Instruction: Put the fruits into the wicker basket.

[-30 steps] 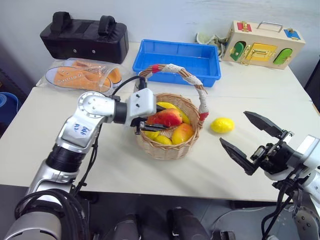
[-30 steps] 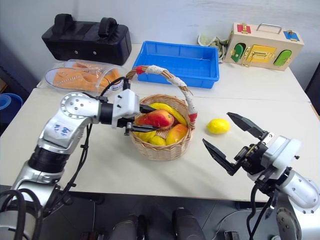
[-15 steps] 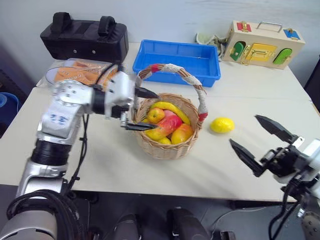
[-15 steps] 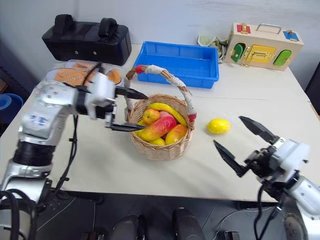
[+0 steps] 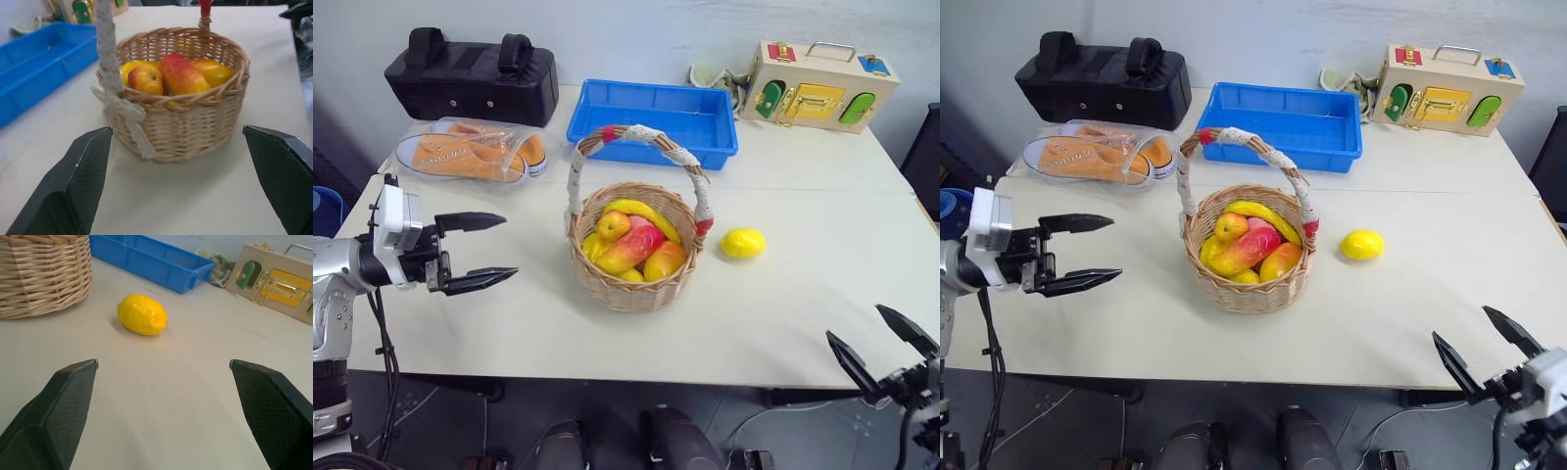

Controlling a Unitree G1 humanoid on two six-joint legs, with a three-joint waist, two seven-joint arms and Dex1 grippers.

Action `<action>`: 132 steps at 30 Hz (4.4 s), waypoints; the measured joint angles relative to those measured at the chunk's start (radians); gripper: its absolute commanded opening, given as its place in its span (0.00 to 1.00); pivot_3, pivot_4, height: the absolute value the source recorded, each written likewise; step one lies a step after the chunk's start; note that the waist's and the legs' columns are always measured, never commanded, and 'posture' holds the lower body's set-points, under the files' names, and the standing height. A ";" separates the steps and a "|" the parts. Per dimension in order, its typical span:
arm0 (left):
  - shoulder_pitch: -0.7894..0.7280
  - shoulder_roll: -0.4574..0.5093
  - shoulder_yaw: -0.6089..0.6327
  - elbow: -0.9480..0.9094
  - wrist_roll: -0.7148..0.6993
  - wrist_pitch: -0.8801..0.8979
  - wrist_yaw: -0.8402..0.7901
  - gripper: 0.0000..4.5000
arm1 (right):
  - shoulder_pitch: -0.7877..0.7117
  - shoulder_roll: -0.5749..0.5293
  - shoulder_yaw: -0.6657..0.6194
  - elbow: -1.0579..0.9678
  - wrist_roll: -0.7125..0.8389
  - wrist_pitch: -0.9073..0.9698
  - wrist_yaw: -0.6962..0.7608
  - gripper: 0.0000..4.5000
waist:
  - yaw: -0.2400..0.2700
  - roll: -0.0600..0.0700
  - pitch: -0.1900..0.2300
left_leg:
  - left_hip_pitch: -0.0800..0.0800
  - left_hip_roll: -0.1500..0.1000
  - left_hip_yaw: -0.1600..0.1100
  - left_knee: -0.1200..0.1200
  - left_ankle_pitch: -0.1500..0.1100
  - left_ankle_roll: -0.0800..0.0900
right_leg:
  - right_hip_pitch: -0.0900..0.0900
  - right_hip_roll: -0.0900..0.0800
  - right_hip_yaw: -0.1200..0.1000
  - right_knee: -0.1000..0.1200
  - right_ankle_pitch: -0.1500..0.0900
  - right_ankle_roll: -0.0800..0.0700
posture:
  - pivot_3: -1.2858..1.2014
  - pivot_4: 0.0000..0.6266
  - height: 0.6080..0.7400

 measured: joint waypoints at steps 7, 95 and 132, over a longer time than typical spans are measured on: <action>-0.044 -0.017 -0.015 -0.145 -0.108 0.110 0.052 1.00 | -0.485 -0.292 0.200 0.082 -0.032 0.318 -0.001 1.00 | -0.011 0.002 0.001 | -0.001 -0.002 -0.001 0.000 0.000 0.000 | -0.002 0.000 0.000 0.000 0.001 0.001 | 0.52 0.24 1.00; 0.026 0.047 0.012 -0.050 -0.146 0.126 0.033 1.00 | -0.337 -0.225 0.079 0.180 0.012 0.147 0.382 0.99 | -0.005 0.000 0.002 | -0.018 0.001 0.000 0.011 0.000 0.001 | -0.017 0.002 -0.001 0.006 0.001 0.003 | 0.52 0.24 1.00; 0.042 -0.063 -0.051 -0.201 -0.154 0.130 0.119 1.00 | -0.873 -0.138 0.418 0.172 0.078 0.614 0.300 0.04 | 0.004 0.003 0.004 | -0.008 0.001 -0.001 0.003 -0.002 -0.001 | -0.006 0.001 -0.001 0.000 -0.001 0.001 | 0.52 0.24 1.00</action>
